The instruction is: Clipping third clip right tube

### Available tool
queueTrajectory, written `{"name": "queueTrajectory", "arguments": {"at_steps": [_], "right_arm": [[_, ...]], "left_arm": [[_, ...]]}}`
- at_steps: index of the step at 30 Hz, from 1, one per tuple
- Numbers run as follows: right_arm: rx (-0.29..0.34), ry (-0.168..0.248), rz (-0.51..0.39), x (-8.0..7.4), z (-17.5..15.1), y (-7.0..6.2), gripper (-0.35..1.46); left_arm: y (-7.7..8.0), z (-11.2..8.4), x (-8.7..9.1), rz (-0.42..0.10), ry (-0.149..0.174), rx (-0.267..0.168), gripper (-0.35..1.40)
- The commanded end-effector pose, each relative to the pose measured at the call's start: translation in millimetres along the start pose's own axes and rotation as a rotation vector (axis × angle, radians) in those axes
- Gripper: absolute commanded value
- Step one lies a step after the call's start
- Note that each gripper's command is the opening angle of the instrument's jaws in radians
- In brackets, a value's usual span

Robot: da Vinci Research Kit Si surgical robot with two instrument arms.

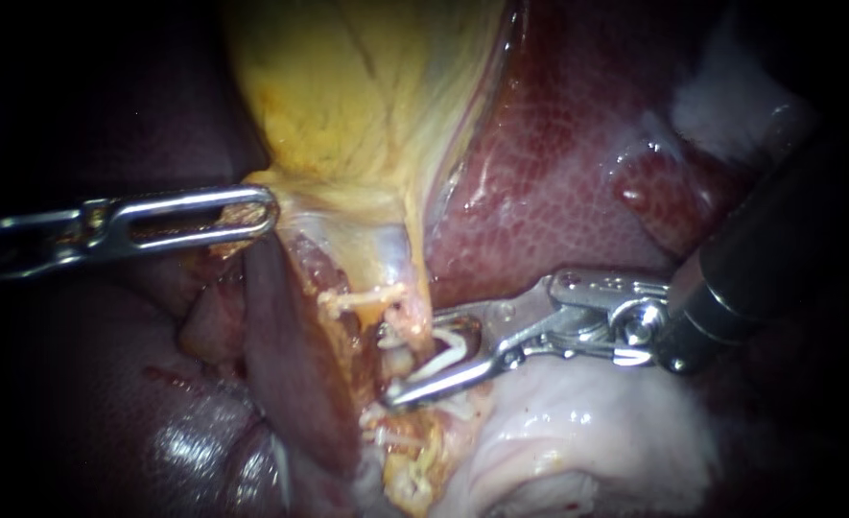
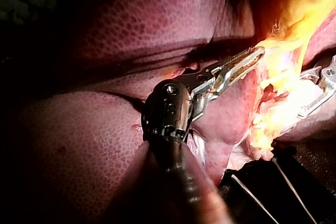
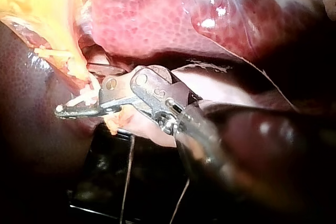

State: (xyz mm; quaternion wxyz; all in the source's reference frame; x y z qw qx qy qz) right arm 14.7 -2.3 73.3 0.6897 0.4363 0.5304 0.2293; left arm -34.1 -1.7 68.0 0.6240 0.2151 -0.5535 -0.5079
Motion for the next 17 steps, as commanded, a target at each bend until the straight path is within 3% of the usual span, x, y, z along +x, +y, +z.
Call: {"name": "queueTrajectory", "arguments": {"at_steps": [1,3,17], "right_arm": [[0.008,-0.029,0.002,-0.1,-0.1,0.1,-0.31],[0.002,-0.053,0.001,-0.4,-0.3,0.5,-0.35],[-0.001,-0.053,0.004,-0.7,-0.1,0.8,-0.34]], "left_arm": [[-0.1,0.0,0.0,0.000,0.000,-0.001,-0.35],[-0.1,0.0,0.0,0.000,0.000,-0.001,-0.35],[-0.2,0.1,0.0,0.000,-0.001,-0.002,-0.35]]}}
